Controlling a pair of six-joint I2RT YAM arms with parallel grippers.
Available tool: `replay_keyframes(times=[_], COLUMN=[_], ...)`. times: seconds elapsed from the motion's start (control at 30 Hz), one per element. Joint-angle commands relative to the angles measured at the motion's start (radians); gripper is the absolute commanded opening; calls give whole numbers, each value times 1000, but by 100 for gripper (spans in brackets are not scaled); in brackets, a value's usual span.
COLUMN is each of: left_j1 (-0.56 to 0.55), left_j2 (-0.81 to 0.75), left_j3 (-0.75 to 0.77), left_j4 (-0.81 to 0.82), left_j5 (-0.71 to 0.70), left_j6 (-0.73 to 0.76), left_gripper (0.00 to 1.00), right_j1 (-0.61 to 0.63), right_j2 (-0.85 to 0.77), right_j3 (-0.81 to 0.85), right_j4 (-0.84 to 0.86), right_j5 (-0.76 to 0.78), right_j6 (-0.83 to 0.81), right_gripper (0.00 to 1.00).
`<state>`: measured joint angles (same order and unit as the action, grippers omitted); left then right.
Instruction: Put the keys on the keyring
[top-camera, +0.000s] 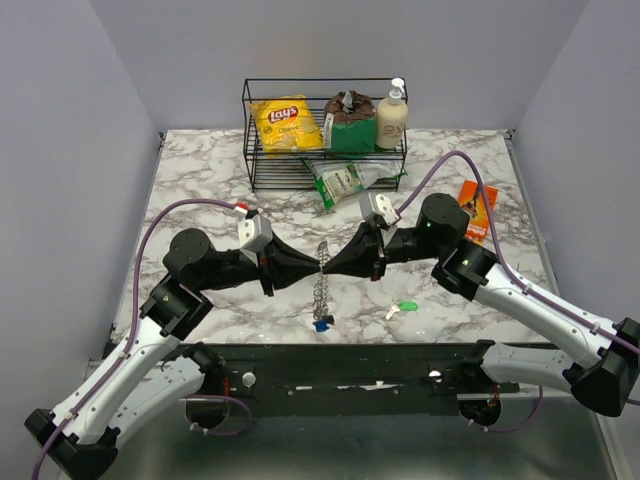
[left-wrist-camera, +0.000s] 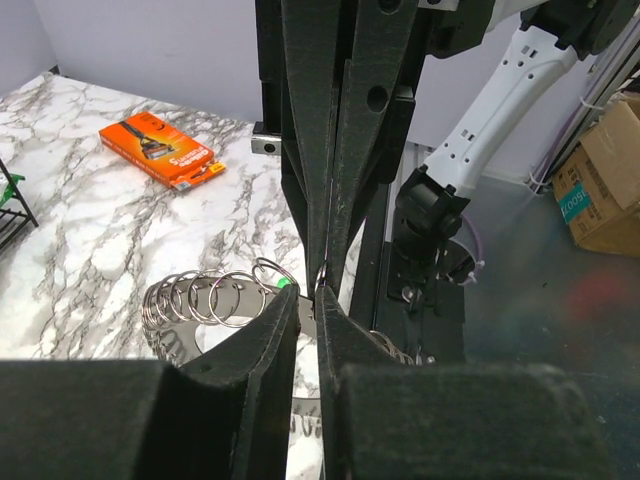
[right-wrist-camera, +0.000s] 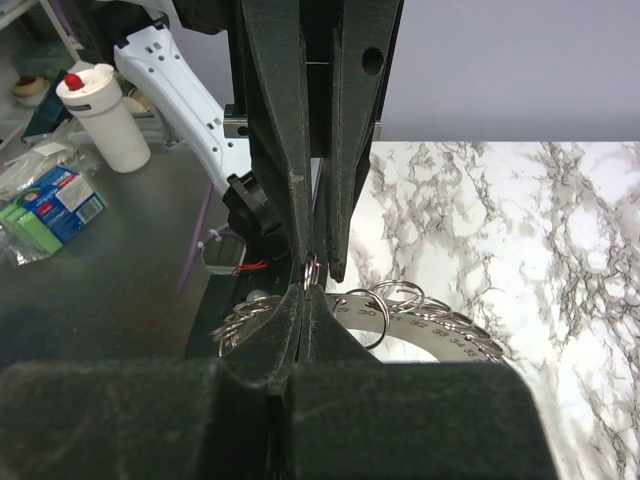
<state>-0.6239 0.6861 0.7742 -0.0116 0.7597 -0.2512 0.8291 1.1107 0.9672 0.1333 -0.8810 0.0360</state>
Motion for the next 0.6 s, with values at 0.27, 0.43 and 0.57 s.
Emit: replay_keyframes(times=[0.27, 0.43, 0.57], left_j1=[0, 0, 1], left_j2=[7, 30, 44], left_j3=[33, 31, 36], left_j4=[-57, -21, -21], left_j5=[3, 33, 24], left_j6=[32, 7, 1], left_gripper=[19, 3, 0], right_j1=[-1, -1, -1], right_j2=[-14, -8, -8], right_j3=[24, 25, 27], right_j4=[31, 29, 31], right_j5=[-18, -19, -16], right_j6=[-2, -1, -1], right_gripper=[1, 1, 1])
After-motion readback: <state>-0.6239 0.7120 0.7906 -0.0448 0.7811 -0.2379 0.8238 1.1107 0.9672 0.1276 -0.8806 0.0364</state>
